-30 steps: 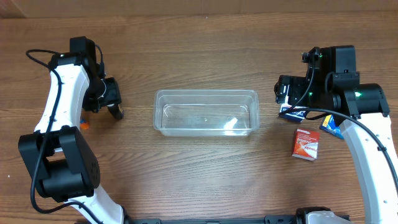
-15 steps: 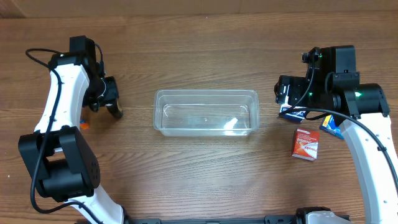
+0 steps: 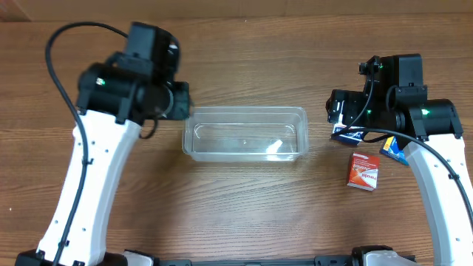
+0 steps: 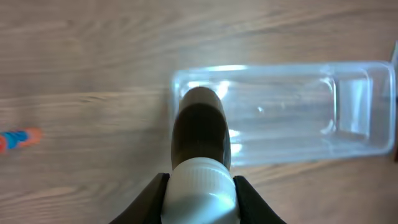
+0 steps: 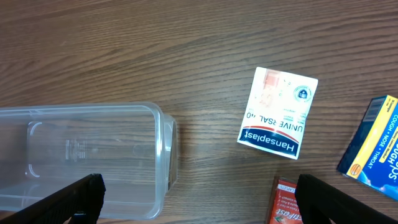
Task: Pack container
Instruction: 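Carry the black bottle into the container's left end and release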
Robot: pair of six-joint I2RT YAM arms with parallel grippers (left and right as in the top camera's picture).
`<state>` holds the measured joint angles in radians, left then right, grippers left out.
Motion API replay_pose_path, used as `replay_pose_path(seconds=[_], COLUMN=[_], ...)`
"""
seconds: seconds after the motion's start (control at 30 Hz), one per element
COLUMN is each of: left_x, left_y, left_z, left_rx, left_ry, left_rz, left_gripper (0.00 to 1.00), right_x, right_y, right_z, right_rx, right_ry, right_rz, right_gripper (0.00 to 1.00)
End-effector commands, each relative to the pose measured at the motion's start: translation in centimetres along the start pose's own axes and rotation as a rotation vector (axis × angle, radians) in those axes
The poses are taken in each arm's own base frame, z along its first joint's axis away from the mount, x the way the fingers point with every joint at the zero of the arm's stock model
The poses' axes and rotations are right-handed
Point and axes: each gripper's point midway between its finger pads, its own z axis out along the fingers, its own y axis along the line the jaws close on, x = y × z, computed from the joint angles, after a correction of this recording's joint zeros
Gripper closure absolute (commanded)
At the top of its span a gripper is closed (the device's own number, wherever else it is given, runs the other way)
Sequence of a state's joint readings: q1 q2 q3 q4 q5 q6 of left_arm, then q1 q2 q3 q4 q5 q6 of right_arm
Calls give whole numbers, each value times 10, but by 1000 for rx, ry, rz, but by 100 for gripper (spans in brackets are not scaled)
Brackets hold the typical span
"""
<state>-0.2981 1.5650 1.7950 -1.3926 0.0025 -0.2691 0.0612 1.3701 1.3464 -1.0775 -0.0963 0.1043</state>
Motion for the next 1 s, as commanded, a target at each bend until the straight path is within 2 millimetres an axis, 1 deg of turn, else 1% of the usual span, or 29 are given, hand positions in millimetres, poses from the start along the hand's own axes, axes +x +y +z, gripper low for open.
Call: replay_pose_path(seconds=[0.0,0.03,0.07,0.13,0.2,0.27,0.37,0.43,0.5,0.53,0.6,0.63,0.7,0.8,0.87,0.9,0.93,0.97], left_x=[12,17,23,24,24,24,25,28,28,28,28,28,27,21,10,1,-9,-19], left_y=[-17,-18,-15,-12,-5,-2,4,5,5,5,5,5,4,3,0,-3,-5,-4], left_z=[26,37,57,80,107,123,159,173,176,177,177,177,176,166,149,135,118,101], left_rx=[-16,-27,-48,-63,-104,-129,-183,-191,-192,-193,-192,-193,-191,-188,-184,-177,-174,-172], left_ry=[76,107,149,166,188,206,250,275,279,279,279,280,276,272,256,238,207,174], left_rz=[-53,-73,-100,-105,-109,-107,-94,-93,-88,-88,-88,-88,-88,-85,-86,-88,-90,-93], left_gripper=[96,96,96,96,96,96,96,96,92,75,56,43,40,36,32,27,18,7], right_x=[-10,-10,-10,-10,-9,-9,-9,-9,-9,-9,-9,-9,-9,-9,-9,-9,-9,-9], right_y=[3,3,3,3,3,3,3,3,3,3,3,3,3,3,3,3,3,3], right_z=[-10,-10,-10,-10,-10,-10,-10,-10,-10,-10,-10,-10,-10,-10,-10,-10,-10,-10], right_rx=[-1,-1,-1,-1,-1,-1,0,0,0,0,0,0,0,0,0,0,0,0], right_ry=[-41,-41,-39,-39,-39,-38,-37,-38,-37,-37,-37,-37,-36,-36,-36,-36,-36,-37], right_rz=[-14,-14,-14,-11,-11,-10,-11,-11,-11,-10,-11,-11,-11,-11,-11,-11,-11,-11], right_gripper=[0,0,0,0,0,0,0,0,0,0,0,0,0,0,0,0,0,0])
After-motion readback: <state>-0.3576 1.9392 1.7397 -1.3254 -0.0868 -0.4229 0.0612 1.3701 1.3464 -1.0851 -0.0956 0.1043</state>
